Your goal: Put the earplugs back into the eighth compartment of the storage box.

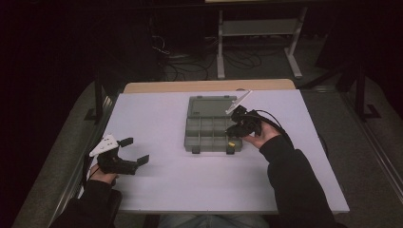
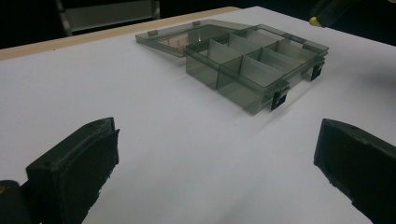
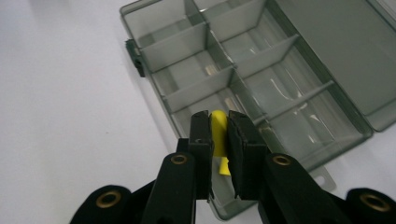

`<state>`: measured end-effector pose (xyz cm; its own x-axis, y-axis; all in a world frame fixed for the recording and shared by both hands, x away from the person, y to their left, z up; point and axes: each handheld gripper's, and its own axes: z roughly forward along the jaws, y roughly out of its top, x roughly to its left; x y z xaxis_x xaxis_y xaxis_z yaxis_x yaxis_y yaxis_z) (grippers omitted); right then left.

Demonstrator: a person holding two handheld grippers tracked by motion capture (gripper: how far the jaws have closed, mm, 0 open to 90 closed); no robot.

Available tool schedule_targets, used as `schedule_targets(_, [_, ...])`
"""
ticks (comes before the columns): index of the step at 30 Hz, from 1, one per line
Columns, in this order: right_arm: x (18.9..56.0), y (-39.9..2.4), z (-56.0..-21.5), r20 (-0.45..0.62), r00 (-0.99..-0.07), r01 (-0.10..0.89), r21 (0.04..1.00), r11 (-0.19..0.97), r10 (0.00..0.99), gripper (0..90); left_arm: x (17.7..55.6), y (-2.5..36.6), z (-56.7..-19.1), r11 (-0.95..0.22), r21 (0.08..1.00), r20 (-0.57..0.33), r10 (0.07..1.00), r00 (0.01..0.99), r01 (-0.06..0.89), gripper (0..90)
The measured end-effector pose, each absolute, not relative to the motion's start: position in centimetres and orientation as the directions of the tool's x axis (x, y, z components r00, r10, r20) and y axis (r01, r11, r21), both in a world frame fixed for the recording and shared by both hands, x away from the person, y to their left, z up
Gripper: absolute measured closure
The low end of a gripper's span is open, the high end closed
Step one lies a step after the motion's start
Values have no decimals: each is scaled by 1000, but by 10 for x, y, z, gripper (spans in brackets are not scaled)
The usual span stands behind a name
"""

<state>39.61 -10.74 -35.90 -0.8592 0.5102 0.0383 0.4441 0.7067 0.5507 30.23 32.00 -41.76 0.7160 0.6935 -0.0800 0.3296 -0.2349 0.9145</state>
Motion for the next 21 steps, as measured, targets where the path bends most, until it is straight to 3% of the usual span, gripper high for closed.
schedule_targets(21, [415, -121, -390, 70, -813, 529, 502, 684, 578, 786, 302, 320, -418, -236, 914, -80, 693, 717, 330, 0])
